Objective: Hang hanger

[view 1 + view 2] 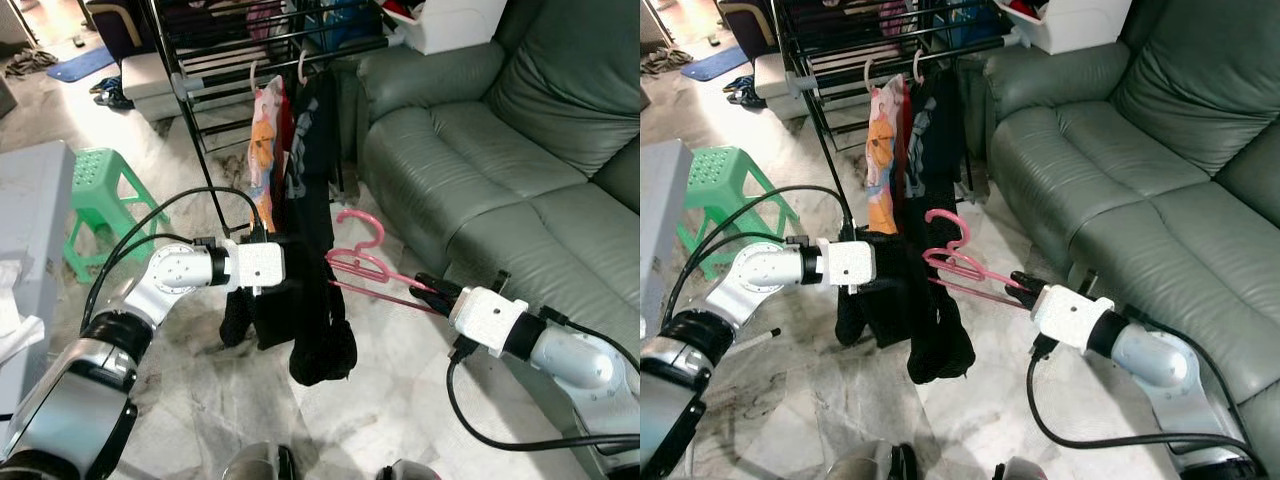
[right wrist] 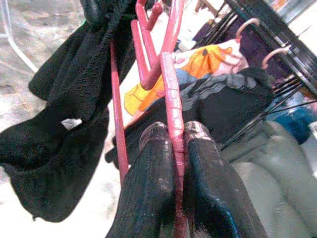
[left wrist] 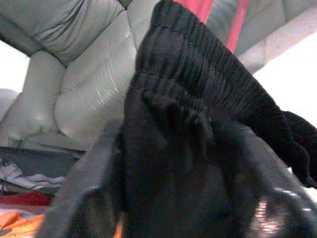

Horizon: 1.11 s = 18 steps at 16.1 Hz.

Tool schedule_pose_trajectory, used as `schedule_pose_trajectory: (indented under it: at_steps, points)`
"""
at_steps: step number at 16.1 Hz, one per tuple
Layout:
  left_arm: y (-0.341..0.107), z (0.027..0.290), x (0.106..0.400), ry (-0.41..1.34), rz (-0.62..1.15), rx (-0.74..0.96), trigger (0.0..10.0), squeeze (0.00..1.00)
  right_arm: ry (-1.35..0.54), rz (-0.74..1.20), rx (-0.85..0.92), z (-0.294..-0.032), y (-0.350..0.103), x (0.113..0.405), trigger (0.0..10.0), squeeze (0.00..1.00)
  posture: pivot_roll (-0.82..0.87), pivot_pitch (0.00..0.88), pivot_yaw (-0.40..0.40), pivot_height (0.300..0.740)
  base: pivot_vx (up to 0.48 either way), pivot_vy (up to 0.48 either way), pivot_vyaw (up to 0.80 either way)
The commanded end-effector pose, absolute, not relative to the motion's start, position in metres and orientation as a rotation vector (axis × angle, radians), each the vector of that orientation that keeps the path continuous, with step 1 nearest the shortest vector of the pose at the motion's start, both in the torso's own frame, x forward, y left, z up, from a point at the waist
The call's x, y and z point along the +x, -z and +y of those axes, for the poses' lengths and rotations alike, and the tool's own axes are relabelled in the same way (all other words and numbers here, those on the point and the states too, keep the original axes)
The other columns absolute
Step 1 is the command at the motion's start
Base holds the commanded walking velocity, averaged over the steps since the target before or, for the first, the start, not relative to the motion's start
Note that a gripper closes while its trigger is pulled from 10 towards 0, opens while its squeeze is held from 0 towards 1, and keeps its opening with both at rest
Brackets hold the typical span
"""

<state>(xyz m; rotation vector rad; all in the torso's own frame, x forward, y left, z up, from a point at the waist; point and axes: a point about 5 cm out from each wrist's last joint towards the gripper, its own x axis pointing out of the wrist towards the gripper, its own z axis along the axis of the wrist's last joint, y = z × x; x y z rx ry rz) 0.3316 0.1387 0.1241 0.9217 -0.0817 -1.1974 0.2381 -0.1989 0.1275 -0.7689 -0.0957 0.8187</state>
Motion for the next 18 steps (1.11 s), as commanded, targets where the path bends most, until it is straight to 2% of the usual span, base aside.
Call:
schedule_pose_trajectory:
  at_steps: [1,10,13,18]
  points:
    - [-0.128,0.141,0.335,1.204,-0.074,0.929,0.0,0.0,-0.815,-0.144,-0.779,-0.195,-0.132,0.239,10.0,0.0,-0.06,0.013,0.071,0.74,0.0,0.0,0.0]
    - [-0.126,0.127,0.337,1.287,-0.028,0.885,0.0,0.0,-0.845,-0.169,-0.838,-0.191,-0.126,0.239,10.0,0.0,-0.07,0.016,0.073,0.74,0.0,0.0,0.0]
    - [-0.12,0.12,0.332,1.377,-0.004,0.849,0.0,0.0,-0.849,-0.177,-0.841,-0.189,-0.125,0.239,10.0,0.0,-0.07,0.016,0.074,0.74,0.0,0.0,0.0]
    - [-0.119,0.12,0.33,1.412,0.023,0.816,0.0,0.0,-0.85,-0.194,-0.84,-0.186,-0.126,0.243,10.0,0.0,-0.07,0.024,0.068,0.74,0.0,0.0,0.0]
